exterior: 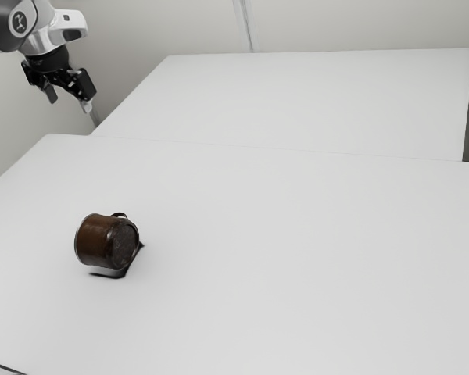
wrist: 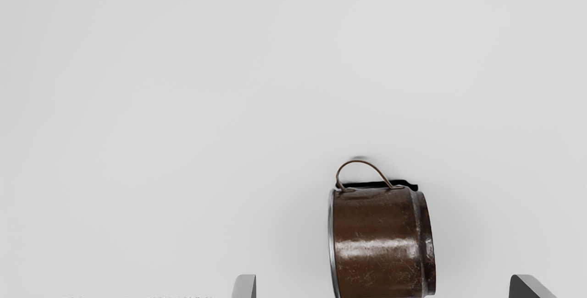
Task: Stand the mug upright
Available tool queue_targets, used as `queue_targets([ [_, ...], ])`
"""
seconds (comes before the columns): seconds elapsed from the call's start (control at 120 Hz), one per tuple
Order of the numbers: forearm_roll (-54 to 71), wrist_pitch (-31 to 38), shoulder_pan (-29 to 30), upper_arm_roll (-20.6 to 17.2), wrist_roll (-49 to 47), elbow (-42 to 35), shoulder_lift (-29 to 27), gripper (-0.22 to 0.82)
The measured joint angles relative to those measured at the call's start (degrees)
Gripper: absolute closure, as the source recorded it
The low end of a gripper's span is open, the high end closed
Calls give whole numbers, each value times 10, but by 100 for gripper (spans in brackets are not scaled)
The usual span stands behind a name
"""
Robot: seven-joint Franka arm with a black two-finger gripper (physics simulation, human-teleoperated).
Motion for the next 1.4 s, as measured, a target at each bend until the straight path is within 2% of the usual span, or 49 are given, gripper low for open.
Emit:
queue_targets([
  [0.175, 2, 1, 0, 4, -36, -10, 0, 0],
  [0.267, 1, 2, 18, 9, -50, -16, 1, 0],
  [0.525, -131, -32, 140, 13, -68, -34, 14, 0],
  [0.75, -250, -64, 239, 13, -17, -41, 99, 0],
  [0.933, -319, -79, 258, 14, 42, -46, 166, 0],
  [1.283, -432, -89, 272, 43, 143, -61, 246, 0],
  [1.4, -484, -101, 272, 49, 165, -78, 255, 0],
])
